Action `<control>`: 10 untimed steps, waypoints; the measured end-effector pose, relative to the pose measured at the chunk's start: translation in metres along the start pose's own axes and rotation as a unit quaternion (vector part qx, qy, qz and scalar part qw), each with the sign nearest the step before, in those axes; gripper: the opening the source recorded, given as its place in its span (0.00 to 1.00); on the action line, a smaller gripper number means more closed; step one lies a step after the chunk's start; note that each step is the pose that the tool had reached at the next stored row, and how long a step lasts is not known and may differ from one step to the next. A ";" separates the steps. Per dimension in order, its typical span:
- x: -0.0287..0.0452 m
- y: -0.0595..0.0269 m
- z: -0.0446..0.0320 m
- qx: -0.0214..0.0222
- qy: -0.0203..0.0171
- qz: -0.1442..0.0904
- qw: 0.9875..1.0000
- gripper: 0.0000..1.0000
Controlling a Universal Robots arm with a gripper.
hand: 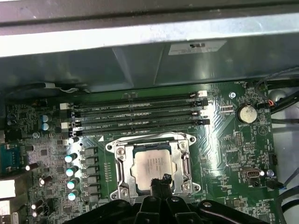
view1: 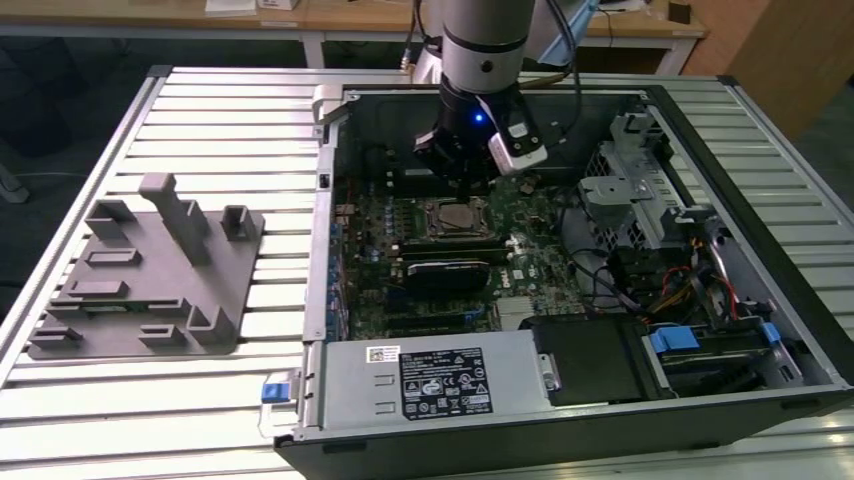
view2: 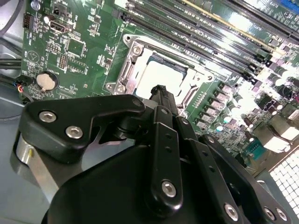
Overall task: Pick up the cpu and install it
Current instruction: 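Install the second cpu locking lever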
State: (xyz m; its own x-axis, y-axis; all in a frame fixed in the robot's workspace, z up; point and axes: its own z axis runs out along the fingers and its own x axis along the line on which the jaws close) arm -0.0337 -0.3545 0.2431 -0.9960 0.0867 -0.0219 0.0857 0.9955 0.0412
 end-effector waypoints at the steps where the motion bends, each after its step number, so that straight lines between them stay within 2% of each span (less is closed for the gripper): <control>1: -0.0002 -0.0010 -0.0001 0.000 0.000 0.000 1.000 0.11; 10: -0.0016 -0.0088 -0.0003 0.000 0.000 0.000 1.000 0.11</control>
State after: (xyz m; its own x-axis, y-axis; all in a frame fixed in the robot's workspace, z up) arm -0.0329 -0.3634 0.2431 -0.9960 0.0867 -0.0219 0.0857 0.9955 0.0412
